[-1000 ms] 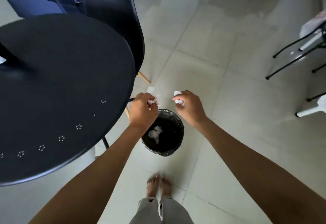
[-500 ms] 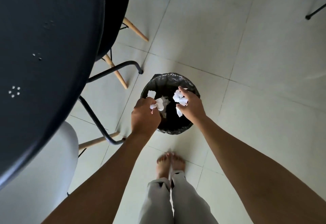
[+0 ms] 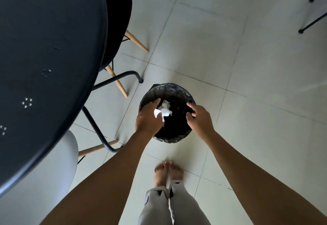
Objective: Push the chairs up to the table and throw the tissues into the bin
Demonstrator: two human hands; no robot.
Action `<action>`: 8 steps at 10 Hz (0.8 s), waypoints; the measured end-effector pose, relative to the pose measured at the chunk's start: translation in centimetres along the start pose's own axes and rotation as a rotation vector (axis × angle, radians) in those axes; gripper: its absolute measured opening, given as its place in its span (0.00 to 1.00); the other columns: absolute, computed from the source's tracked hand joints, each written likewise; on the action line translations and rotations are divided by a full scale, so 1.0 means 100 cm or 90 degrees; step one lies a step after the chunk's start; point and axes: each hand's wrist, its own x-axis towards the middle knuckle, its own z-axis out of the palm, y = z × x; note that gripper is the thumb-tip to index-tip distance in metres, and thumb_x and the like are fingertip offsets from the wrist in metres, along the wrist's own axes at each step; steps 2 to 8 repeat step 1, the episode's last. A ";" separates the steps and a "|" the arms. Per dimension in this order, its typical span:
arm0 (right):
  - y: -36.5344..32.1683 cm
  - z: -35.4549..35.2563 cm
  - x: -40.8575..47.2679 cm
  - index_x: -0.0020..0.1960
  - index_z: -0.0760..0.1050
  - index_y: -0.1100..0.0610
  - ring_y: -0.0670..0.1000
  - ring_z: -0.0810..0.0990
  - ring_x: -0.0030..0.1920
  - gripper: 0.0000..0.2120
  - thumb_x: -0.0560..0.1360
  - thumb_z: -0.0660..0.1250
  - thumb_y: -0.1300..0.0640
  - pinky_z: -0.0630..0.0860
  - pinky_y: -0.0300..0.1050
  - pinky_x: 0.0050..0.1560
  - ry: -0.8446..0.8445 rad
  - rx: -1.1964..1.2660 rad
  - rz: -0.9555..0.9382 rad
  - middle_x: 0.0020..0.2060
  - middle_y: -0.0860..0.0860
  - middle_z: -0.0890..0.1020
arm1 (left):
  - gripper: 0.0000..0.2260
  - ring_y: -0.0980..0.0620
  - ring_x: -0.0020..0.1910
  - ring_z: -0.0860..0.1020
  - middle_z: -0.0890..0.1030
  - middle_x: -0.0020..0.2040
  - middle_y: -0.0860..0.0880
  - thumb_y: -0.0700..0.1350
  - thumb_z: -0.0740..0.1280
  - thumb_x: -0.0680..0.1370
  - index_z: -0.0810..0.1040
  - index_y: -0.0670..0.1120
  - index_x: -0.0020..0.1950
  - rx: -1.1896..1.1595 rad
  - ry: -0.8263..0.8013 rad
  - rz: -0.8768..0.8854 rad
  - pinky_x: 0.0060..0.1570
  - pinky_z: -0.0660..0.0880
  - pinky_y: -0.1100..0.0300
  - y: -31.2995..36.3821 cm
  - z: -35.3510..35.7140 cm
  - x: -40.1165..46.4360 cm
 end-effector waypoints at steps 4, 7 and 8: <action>-0.027 -0.039 -0.034 0.69 0.72 0.56 0.54 0.80 0.58 0.20 0.77 0.62 0.60 0.75 0.37 0.58 0.065 0.074 -0.007 0.64 0.55 0.76 | 0.23 0.50 0.71 0.68 0.70 0.72 0.50 0.43 0.60 0.78 0.66 0.52 0.73 0.001 -0.017 -0.013 0.71 0.67 0.54 -0.003 -0.018 -0.027; -0.027 -0.039 -0.034 0.69 0.72 0.56 0.54 0.80 0.58 0.20 0.77 0.62 0.60 0.75 0.37 0.58 0.065 0.074 -0.007 0.64 0.55 0.76 | 0.23 0.50 0.71 0.68 0.70 0.72 0.50 0.43 0.60 0.78 0.66 0.52 0.73 0.001 -0.017 -0.013 0.71 0.67 0.54 -0.003 -0.018 -0.027; -0.027 -0.039 -0.034 0.69 0.72 0.56 0.54 0.80 0.58 0.20 0.77 0.62 0.60 0.75 0.37 0.58 0.065 0.074 -0.007 0.64 0.55 0.76 | 0.23 0.50 0.71 0.68 0.70 0.72 0.50 0.43 0.60 0.78 0.66 0.52 0.73 0.001 -0.017 -0.013 0.71 0.67 0.54 -0.003 -0.018 -0.027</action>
